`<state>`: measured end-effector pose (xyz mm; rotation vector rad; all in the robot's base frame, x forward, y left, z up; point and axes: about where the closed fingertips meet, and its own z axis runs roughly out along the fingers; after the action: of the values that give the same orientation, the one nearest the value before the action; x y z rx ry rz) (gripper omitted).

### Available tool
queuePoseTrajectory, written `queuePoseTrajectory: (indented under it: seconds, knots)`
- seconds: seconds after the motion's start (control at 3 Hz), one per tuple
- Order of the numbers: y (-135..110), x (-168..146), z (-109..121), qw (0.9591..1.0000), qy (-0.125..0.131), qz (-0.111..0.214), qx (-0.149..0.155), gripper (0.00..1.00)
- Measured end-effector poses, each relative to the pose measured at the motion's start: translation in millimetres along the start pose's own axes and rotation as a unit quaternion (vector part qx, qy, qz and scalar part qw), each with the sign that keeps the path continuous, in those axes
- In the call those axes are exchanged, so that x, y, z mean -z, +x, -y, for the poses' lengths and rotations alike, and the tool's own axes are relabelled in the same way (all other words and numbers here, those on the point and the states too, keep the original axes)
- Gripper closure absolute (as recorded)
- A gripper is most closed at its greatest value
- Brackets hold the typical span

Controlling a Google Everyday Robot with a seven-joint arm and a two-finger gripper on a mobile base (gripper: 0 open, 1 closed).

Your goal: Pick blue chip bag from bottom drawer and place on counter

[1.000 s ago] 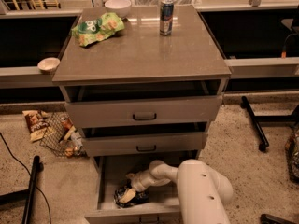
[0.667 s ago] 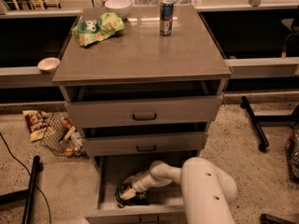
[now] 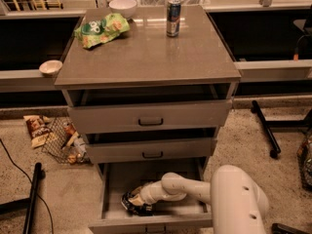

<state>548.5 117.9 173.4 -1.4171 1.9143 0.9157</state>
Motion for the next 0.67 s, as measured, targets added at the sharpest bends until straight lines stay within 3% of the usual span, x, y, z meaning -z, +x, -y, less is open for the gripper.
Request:
queuePoseTrajectory:
  seconds: [0.33,0.67]
  knots:
    - [-25.4,37.6,-15.3,0.9983,0.025,0.045,0.026,1.0]
    - [-10.8,62.1,-12.3,0.9974,0.044,0.056,0.01,1.0]
